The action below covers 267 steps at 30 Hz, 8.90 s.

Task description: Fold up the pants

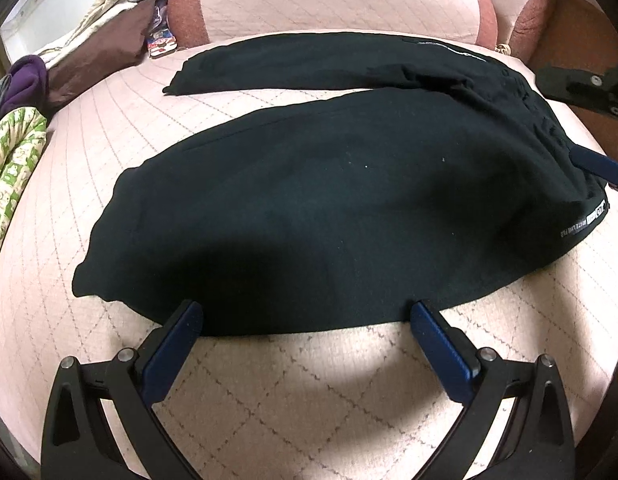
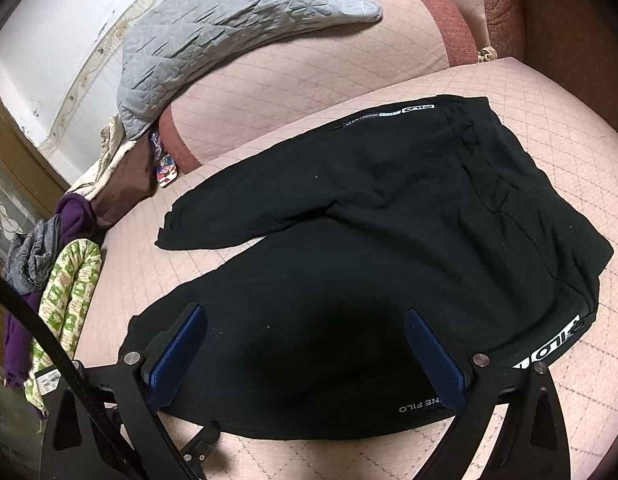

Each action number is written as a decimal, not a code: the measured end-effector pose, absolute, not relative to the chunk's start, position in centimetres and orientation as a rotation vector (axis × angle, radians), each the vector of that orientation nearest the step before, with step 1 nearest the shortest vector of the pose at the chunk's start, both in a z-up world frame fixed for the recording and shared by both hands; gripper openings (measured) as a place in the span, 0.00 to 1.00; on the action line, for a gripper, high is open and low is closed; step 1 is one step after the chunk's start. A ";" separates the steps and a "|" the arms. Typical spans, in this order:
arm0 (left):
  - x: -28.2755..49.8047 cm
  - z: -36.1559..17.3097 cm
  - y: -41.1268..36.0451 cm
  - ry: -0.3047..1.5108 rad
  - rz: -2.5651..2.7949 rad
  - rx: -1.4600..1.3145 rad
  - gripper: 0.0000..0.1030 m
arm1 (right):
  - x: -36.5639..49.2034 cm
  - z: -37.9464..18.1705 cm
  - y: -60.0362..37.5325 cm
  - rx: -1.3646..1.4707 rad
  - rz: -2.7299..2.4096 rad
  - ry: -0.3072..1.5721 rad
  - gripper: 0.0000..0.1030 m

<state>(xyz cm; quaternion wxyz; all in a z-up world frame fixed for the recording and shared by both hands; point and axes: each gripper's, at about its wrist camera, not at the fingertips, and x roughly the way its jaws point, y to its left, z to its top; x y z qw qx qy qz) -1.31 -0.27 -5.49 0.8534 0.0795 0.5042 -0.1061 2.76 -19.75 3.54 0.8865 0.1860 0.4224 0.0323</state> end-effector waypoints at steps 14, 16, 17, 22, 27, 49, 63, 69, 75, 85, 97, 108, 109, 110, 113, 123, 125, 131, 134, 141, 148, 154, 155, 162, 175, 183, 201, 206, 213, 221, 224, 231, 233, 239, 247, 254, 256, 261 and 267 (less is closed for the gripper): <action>-2.7 -2.8 -0.9 0.987 -0.325 0.151 0.99 | 3.5 2.5 -19.9 0.363 0.039 0.902 0.99; -2.4 -2.9 -0.7 0.992 -0.314 0.145 0.99 | 3.6 2.3 -19.8 0.354 0.036 0.902 0.99; -2.3 -3.0 -0.6 0.996 -0.310 0.142 0.99 | 3.7 2.2 -19.8 0.351 0.035 0.904 0.99; -1.7 -3.3 -0.3 1.005 -0.303 0.131 0.99 | 4.1 1.4 -19.8 0.347 0.026 0.919 0.99; -1.7 -2.6 0.1 0.944 -0.329 0.145 0.99 | 4.3 1.0 -20.1 0.318 -0.001 0.909 0.98; 28.4 -1.8 12.1 1.094 -0.199 -0.157 0.87 | 24.6 7.6 -27.3 0.020 0.016 0.986 0.97; 34.6 -5.9 6.8 1.073 -0.297 0.050 0.81 | 34.6 -1.2 -22.5 -0.145 0.092 1.120 0.82; 34.1 -4.0 6.6 1.049 -0.357 -0.015 0.11 | 33.3 0.4 -21.4 -0.109 0.129 1.112 0.30; 31.9 -1.1 6.5 0.972 -0.347 0.026 0.11 | 30.7 3.2 -21.8 -0.060 0.109 1.066 0.29; 21.3 6.1 7.9 0.812 -0.373 0.047 0.11 | 19.6 8.8 -20.4 -0.042 0.076 0.989 0.22; 2.5 3.8 11.0 0.823 -0.350 0.112 0.17 | 0.7 6.0 -19.6 0.153 0.101 1.055 0.16; -3.7 2.6 19.0 0.948 -0.305 -0.144 0.65 | -4.9 3.1 -19.4 0.223 0.105 1.098 0.55; -3.3 2.5 19.4 0.963 -0.298 -0.188 0.66 | -5.0 3.3 -19.5 0.223 0.102 1.081 0.55; -2.4 1.9 20.2 1.000 -0.295 -0.275 0.66 | -5.0 3.4 -19.5 0.225 0.101 1.071 0.55; -0.3 -0.3 21.3 1.095 -0.308 -0.484 0.66 | -5.1 3.3 -20.0 0.244 0.101 1.043 0.55; -0.2 -4.4 16.5 1.257 -0.312 -0.552 0.46 | -5.5 1.3 -22.4 0.318 0.081 1.034 0.55; 0.3 -4.1 15.0 1.261 -0.337 -0.480 0.16 | -5.2 1.2 -21.9 0.311 0.091 1.032 0.55; 0.3 2.6 10.1 1.026 -0.377 -0.159 0.10 | -5.3 1.8 -19.8 0.163 0.082 0.989 0.55; 0.5 5.9 9.7 0.922 -0.361 -0.108 0.10 | -5.1 1.9 -19.1 0.125 0.083 0.981 0.55; 4.6 4.2 14.4 0.944 -0.085 -0.023 0.11 | -4.6 1.3 -18.9 0.118 0.086 0.998 0.55; 4.4 -0.9 17.8 1.102 -0.022 -0.128 0.14 | -4.3 0.8 -19.7 0.149 0.061 1.005 0.59; 2.6 2.3 17.7 0.959 0.007 -0.106 0.20 | -4.2 0.9 -21.1 0.191 0.016 0.993 0.60; 2.6 2.9 17.5 0.936 0.005 -0.123 0.25 | -4.2 0.8 -21.3 0.200 0.010 0.994 0.60; 5.7 -1.1 14.3 1.079 -0.045 -0.132 0.61 | -4.3 1.2 -22.4 0.223 -0.042 0.981 0.59; 1.4 -1.6 12.1 0.900 -0.126 -0.072 0.61 | 3.2 8.7 -29.6 0.235 -0.131 0.920 0.68; 0.8 -1.2 9.3 0.851 -0.201 0.000 0.61 | 14.6 3.3 -17.6 -0.044 0.048 1.078 0.68; 1.8 -0.7 10.4 0.895 -0.249 -0.138 0.62 | 22.4 -0.9 -13.2 -0.063 -0.074 1.167 0.00; 2.1 -0.7 10.3 0.897 -0.241 -0.132 0.62 | 23.8 0.6 -13.7 -0.011 -0.088 1.086 0.01; 1.9 -0.4 10.6 0.918 -0.264 -0.164 0.62 | 20.8 3.0 -12.7 -0.085 0.031 1.135 0.55; 1.6 -0.2 10.9 0.916 -0.275 -0.182 0.62 | 20.1 -1.4 -11.6 -0.212 -0.080 1.270 0.09; 1.9 -0.2 10.7 0.915 -0.265 -0.165 0.62 | 22.9 -1.9 -11.6 -0.205 -0.145 1.259 0.09; 1.9 0.3 11.2 0.901 -0.262 -0.179 0.62 | 18.7 5.6 -16.0 0.067 -0.071 1.101 0.31; 1.7 0.6 11.4 0.893 -0.262 -0.186 0.64 | 15.7 7.5 -19.1 0.117 -0.094 1.068 0.44; 0.9 1.0 11.3 0.875 -0.268 -0.183 0.66 | 4.9 8.6 -31.1 0.202 -0.295 1.054 0.62; -0.6 0.7 11.3 0.848 -0.218 -0.176 0.66 | -1.5 2.9 -38.0 0.505 -0.376 1.089 0.53; -1.3 0.2 11.6 0.860 -0.181 -0.157 0.66 | -2.5 3.8 -38.8 0.617 -0.438 0.992 0.52; -1.4 0.3 11.8 0.856 -0.183 -0.158 0.66 | -2.8 4.5 -38.1 0.567 -0.450 0.972 0.52; -1.2 0.4 12.0 0.854 -0.187 -0.169 0.66 | -2.3 4.6 -37.5 0.526 -0.418 0.974 0.44; -0.9 0.3 12.1 0.862 -0.178 -0.171 0.66 | -0.7 3.5 -36.1 0.504 -0.390 1.051 0.12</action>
